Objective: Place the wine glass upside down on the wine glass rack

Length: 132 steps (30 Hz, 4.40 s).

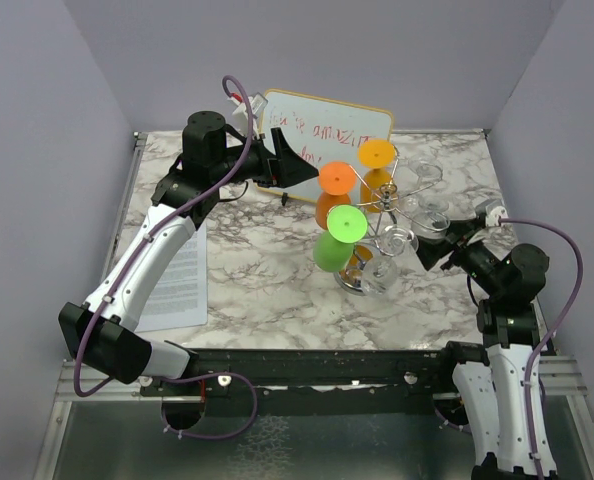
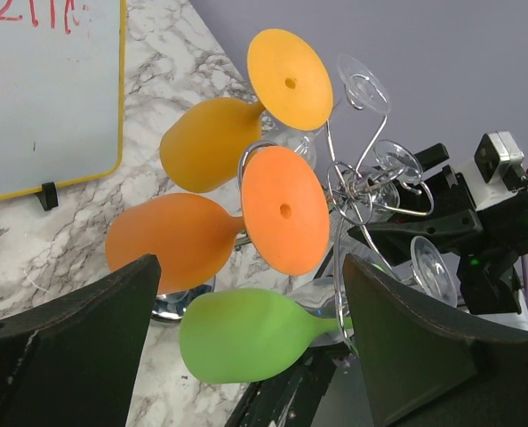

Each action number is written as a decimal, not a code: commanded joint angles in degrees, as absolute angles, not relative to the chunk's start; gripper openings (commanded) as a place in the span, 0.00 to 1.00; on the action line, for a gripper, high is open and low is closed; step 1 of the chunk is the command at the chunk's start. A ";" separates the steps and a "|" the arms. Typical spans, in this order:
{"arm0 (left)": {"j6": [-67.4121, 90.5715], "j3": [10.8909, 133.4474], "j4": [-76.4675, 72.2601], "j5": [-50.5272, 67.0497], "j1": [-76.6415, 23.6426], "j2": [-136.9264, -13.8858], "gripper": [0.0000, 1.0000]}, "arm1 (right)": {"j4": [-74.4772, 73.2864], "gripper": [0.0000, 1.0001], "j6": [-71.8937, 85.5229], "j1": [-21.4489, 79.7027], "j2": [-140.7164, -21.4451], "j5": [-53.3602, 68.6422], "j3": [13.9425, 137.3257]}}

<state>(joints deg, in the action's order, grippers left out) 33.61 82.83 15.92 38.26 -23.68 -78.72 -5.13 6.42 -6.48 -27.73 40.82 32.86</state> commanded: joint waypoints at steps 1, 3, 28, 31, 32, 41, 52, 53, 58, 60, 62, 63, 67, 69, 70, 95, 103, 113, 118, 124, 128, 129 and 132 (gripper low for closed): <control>33.13 83.80 15.34 39.30 -23.47 -79.11 0.85 | -2.23 0.03 4.57 -6.41 -27.43 46.94 35.80; 33.07 83.76 15.38 39.28 -23.47 -79.18 0.85 | -4.06 0.03 2.50 -6.35 -27.52 47.85 36.22; 32.87 83.57 15.47 38.29 -23.47 -80.42 0.85 | -12.95 0.03 -5.13 -6.35 -19.87 46.81 38.78; 32.84 83.50 15.37 38.22 -23.47 -80.35 0.85 | -12.01 0.03 -4.21 -6.40 -18.99 45.99 38.26; 32.82 83.50 15.38 38.21 -23.47 -80.33 0.85 | -11.64 0.03 -3.95 -6.40 -18.73 45.56 38.08; 32.87 83.73 15.38 38.19 -23.51 -80.51 0.85 | -10.17 0.06 -2.42 -6.43 -16.32 41.54 36.98; 32.87 83.67 15.21 38.21 -23.43 -80.52 0.85 | -14.16 0.03 -4.26 -6.33 -13.63 37.55 36.98; 32.87 83.66 15.21 38.23 -23.43 -80.51 0.85 | -14.09 0.03 -4.22 -6.41 -13.36 37.04 36.88; 32.87 83.65 15.20 38.23 -23.38 -80.59 0.85 | -11.96 0.04 -2.90 -6.40 -12.39 33.06 35.13; 32.85 83.65 15.21 38.19 -23.38 -80.60 0.85 | -11.11 0.04 -2.44 -6.48 -12.65 31.75 34.48; 32.87 83.63 15.21 38.23 -23.38 -80.60 0.85 | -10.18 0.04 -1.89 -6.40 -12.55 30.77 33.90; 32.87 83.66 15.21 38.23 -23.38 -80.60 0.85 | -9.69 0.04 -1.54 -6.41 -12.31 30.50 33.66; 32.70 83.73 15.23 38.22 -23.39 -80.57 0.85 | -7.92 0.05 -0.19 -6.41 -11.35 28.18 32.26; 32.70 83.80 15.34 38.21 -23.38 -80.51 0.85 | -7.80 0.05 -0.18 -6.41 -11.71 28.53 32.29; 32.62 83.84 15.37 38.23 -23.42 -80.54 0.85 | -8.09 0.05 -0.40 -6.41 -12.38 29.03 32.52; 31.73 83.80 15.91 37.88 -23.29 -80.24 0.85 | -12.02 0.91 -0.44 -6.35 -18.72 35.00 33.98; 31.24 83.99 16.28 37.76 -23.21 -80.22 0.85 | -16.25 0.98 -2.40 -6.40 -17.42 34.06 35.50; 28.38 85.60 20.10 33.36 -22.95 -80.37 0.87 | -24.93 0.99 1.58 -6.38 -8.36 23.46 38.52; 27.38 86.75 21.60 31.87 -22.72 -80.68 0.87 | -26.78 0.99 1.52 -6.37 -6.80 23.63 42.30; 26.45 87.45 23.03 29.68 -22.50 -80.28 0.88 | -29.33 0.99 0.53 -6.42 -8.17 24.95 48.64; 25.23 87.63 24.29 27.29 -22.41 -79.03 0.88 | -26.44 0.98 3.97 -6.41 -8.81 19.87 53.85; 25.04 87.37 24.48 26.19 -22.41 -78.18 0.88 | -25.52 0.98 5.25 -6.40 -9.33 17.73 55.25; 22.99 86.02 24.29 23.28 -22.41 -74.21 0.90 | -29.09 0.95 9.08 -6.41 -14.56 7.50 63.18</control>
<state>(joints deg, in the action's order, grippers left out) 26.46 85.82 23.38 28.80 -22.83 -79.99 -26.74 3.31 -6.37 -9.17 20.67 55.11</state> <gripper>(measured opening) 0.889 0.966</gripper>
